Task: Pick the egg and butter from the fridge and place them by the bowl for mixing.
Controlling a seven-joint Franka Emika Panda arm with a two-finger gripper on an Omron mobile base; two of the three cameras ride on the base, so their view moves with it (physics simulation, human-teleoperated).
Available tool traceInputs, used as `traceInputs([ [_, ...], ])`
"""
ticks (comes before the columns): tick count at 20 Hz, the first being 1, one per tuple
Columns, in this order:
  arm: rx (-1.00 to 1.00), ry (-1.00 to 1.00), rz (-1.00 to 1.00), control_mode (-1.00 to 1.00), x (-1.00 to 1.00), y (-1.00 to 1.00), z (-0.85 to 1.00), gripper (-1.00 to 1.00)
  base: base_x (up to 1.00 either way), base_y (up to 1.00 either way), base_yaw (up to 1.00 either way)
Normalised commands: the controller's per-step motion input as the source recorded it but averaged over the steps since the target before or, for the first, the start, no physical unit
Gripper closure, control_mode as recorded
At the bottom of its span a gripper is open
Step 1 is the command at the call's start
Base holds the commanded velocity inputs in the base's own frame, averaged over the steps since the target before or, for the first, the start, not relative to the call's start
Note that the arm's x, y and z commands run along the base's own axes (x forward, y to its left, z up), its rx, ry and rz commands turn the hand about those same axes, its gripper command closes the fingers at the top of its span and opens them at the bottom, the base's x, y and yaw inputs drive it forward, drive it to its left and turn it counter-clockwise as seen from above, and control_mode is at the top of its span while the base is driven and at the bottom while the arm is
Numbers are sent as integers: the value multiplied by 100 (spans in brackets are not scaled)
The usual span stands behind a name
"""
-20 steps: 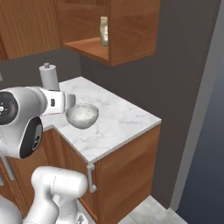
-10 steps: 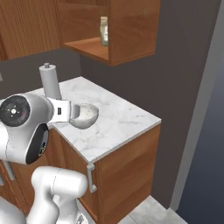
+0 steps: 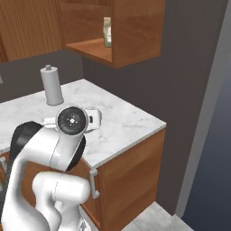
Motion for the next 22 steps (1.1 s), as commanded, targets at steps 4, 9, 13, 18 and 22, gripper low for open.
traceInputs([
  [4,1,-9,18,-100,43,-16,-75,100,0,0,0],
  [9,0,0,18,-100,39,-4,-70,100,0,0,0],
  [13,0,4,10,-100,44,0,-37,100,0,0,0],
  [18,0,1,7,-100,49,0,-40,100,0,0,0],
  [22,0,0,7,-100,44,0,-41,100,0,0,0],
])
